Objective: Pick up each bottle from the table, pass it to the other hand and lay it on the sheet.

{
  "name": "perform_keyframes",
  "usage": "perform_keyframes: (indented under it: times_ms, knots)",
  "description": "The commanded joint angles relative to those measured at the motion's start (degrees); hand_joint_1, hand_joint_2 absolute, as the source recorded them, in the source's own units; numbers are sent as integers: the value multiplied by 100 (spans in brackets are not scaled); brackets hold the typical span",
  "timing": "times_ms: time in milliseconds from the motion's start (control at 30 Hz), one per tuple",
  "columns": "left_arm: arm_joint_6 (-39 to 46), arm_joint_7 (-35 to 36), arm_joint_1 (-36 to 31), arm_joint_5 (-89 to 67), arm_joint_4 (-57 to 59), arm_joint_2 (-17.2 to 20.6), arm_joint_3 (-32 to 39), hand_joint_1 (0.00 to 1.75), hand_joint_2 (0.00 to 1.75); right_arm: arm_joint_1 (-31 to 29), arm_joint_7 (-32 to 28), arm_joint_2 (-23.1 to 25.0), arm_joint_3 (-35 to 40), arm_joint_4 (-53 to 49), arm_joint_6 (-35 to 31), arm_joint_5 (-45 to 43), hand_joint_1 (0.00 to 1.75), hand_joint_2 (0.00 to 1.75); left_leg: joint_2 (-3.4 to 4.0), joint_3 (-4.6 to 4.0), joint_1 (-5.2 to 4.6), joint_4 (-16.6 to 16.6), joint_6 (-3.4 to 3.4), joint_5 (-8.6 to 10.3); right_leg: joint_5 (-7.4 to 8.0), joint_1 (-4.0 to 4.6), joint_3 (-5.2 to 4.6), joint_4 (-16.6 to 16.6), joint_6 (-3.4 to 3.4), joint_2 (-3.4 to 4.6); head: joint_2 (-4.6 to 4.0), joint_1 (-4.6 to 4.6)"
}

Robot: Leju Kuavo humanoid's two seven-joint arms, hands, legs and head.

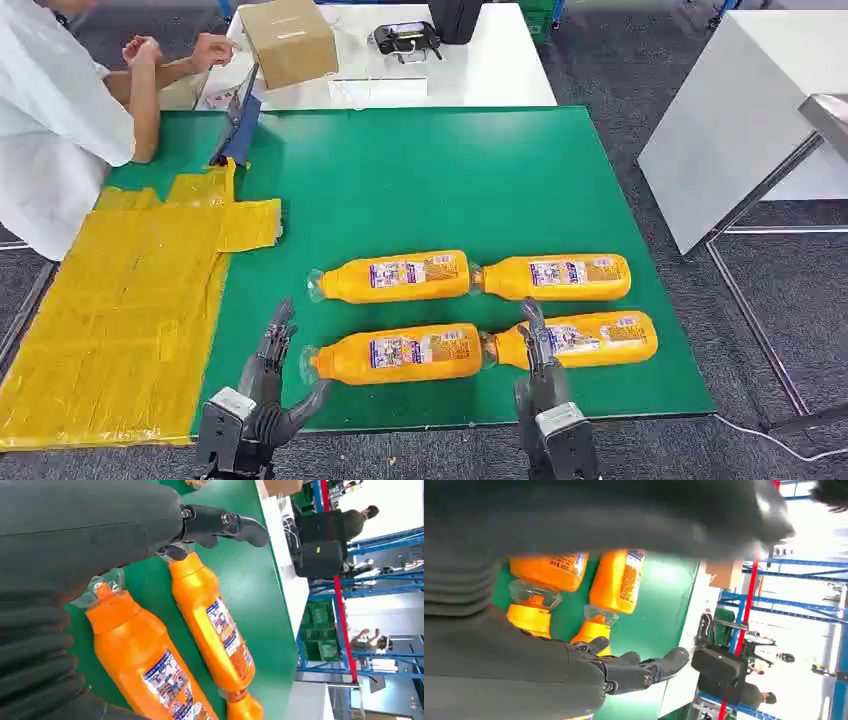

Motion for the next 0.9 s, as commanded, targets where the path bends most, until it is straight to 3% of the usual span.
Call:
perform_keyframes:
  times_ms: [33, 67, 167, 200, 533, 567, 600, 633, 700, 900]
  knots:
    - [605, -700, -108, -144, -17, -82, 168, 0, 0, -253, -696, -93, 187, 88, 548, -579, 0, 175, -9, 37, 8, -4, -9, -15, -13, 3, 40, -8, -11, 21, 0, 0]
    - [605, -700, -108, -144, -17, -82, 168, 0, 0, -253, -696, -93, 187, 88, 548, -579, 0, 0, -7, 25, 6, -4, -7, -9, -8, 3, 27, -8, -9, 16, 0, 0]
    - [605, -700, -108, -144, -17, -82, 168, 0, 0, -253, -696, -93, 187, 88, 548, -579, 0, 0, -11, 41, 10, -1, -10, -18, -16, 4, 45, -7, -12, 22, 0, 0]
    - [662, -1204, -97, -124, -23, -33, 144, 2, 0, -355, -784, -48, 146, 173, 551, -583, 0, 0, -7, 28, 7, -5, -8, -10, -9, 3, 31, -9, -9, 18, 0, 0]
    - [660, -1095, -116, -47, -218, 48, 166, 5, 0, -560, -674, 63, 158, 240, 561, -544, 0, 0, -7, 24, 6, -5, -7, -8, -7, 2, 25, -7, -8, 15, 0, 0]
    - [660, -1095, -116, -47, -218, 48, 166, 164, 175, -560, -674, 63, 158, 240, 561, -544, 0, 175, -10, 38, 10, -2, -10, -16, -14, 4, 42, -7, -12, 21, 0, 0]
    - [660, -1095, -116, -47, -218, 48, 166, 175, 175, -560, -674, 63, 158, 240, 561, -544, 51, 175, -9, 31, 8, -5, -8, -11, -10, 3, 34, -8, -10, 18, 0, 0]
    - [660, -1095, -116, -47, -218, 48, 166, 175, 175, -560, -674, 63, 158, 240, 561, -544, 162, 175, -6, 23, 6, -4, -6, -8, -7, 3, 25, -8, -8, 15, 0, 0]
    - [643, -1012, -118, -25, -312, 76, 183, 175, 175, -643, -606, 93, 177, 255, 545, -509, 175, 175, -8, 32, 7, -5, -8, -12, -10, 3, 34, -8, -10, 19, 0, 0]
    - [617, -941, -119, -16, -395, 112, 199, 175, 175, -717, -562, 116, 192, 269, 520, -451, 175, 175, -9, 34, 9, -3, -9, -14, -12, 4, 37, -7, -11, 20, 0, 2]
